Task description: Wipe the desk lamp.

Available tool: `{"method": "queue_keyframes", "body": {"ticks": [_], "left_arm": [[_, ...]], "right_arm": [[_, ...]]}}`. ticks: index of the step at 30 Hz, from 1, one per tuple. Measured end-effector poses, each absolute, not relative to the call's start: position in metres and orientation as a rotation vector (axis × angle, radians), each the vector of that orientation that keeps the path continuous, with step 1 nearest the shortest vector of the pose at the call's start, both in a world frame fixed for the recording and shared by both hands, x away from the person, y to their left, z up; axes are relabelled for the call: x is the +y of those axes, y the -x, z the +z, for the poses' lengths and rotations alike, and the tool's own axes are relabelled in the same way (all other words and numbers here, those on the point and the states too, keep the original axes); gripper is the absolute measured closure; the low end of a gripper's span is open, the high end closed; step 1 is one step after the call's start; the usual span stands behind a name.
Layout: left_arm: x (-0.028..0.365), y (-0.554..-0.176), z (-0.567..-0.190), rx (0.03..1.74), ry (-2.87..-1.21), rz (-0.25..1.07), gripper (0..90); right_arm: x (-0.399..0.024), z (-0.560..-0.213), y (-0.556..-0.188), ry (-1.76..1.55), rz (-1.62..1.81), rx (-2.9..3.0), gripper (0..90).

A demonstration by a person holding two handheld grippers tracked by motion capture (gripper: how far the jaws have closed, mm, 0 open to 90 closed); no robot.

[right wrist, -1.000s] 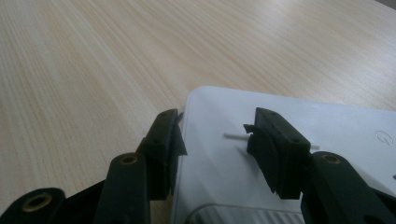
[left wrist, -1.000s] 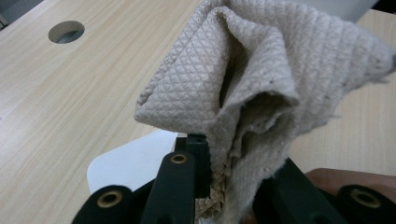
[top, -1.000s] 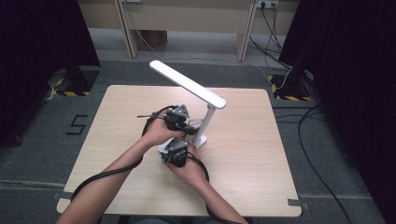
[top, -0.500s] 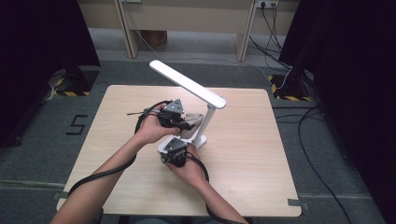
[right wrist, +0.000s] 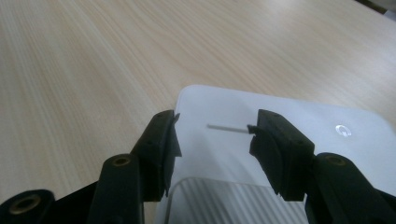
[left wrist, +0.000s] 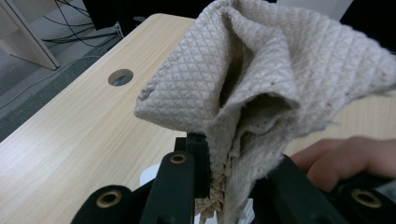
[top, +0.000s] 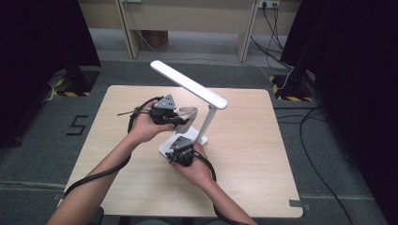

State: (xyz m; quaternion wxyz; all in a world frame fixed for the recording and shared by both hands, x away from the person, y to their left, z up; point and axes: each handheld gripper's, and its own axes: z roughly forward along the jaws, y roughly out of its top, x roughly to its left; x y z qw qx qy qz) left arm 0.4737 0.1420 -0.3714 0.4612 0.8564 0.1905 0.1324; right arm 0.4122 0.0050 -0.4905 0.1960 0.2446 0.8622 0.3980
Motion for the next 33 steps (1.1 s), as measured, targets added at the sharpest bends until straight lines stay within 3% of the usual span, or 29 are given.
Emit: {"method": "queue_keyframes", "body": {"ticks": [17, 33], "left_arm": [[0.177, -0.453, -0.380, 0.493, -2.088, 0.338, 80.3], [0.163, -0.446, -0.385, 0.445, -2.109, 0.291, 80.0]], "right_arm": [[-0.035, -0.432, -0.393, -0.606, 1.123, 2.397, 47.3], [-0.072, -0.407, -0.373, -0.633, 1.262, 2.284, 45.3]]}}
